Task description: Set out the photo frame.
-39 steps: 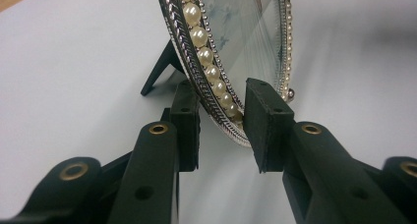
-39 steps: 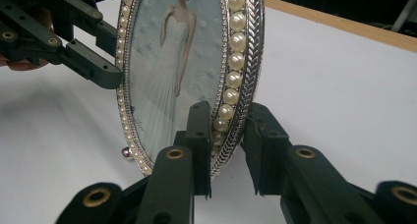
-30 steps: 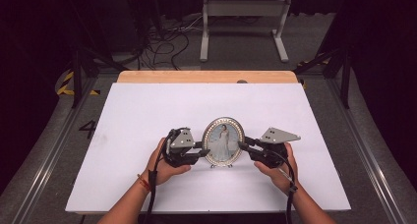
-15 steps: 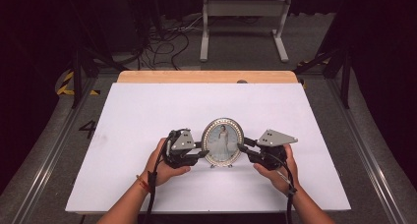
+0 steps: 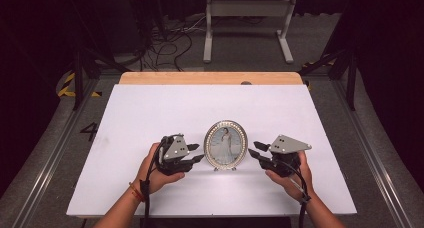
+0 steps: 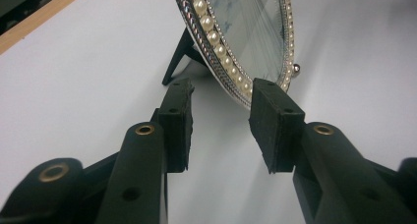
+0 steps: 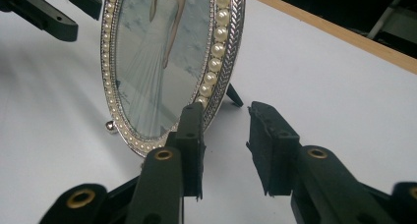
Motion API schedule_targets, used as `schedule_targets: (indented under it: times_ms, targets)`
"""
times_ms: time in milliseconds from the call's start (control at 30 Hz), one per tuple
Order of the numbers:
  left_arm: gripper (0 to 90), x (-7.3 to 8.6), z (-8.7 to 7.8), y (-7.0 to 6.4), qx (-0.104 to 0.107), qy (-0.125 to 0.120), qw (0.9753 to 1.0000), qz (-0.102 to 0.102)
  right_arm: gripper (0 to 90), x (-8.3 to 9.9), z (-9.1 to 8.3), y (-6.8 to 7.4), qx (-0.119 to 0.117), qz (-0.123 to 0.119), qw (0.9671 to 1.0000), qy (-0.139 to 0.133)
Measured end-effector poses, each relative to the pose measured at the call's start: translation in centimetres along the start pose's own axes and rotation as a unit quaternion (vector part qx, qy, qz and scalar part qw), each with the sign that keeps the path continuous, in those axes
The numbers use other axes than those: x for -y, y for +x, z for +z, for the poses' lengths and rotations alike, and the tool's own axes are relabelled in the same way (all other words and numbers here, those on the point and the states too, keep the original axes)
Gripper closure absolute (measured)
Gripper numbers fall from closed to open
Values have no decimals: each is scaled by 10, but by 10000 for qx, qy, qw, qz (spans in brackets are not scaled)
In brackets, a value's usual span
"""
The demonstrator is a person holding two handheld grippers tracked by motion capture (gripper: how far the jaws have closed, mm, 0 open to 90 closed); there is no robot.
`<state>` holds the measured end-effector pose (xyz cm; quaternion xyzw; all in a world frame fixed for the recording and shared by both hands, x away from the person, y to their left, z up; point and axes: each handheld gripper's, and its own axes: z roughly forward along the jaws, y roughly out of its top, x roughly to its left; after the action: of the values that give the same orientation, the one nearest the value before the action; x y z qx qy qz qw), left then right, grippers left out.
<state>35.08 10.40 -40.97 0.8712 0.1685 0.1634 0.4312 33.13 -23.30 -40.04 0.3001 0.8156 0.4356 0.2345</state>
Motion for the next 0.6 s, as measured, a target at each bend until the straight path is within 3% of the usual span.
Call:
schedule_targets:
  times_ms: [367, 500, 600]
  targets:
    - [515, 21, -28, -6, -324, -36, 9994, -70, 572, 9, -15, -3, 132, -87, 9999, 49]
    - [460, 30, -33, -9, -417, 84, 9991, -62, 549, 16, -17, -3, 151, -142, 9996, 166]
    - [424, 38, -37, -10, -465, 127, 9987, -176, 521, 21, -20, -4, 191, -160, 9995, 212]
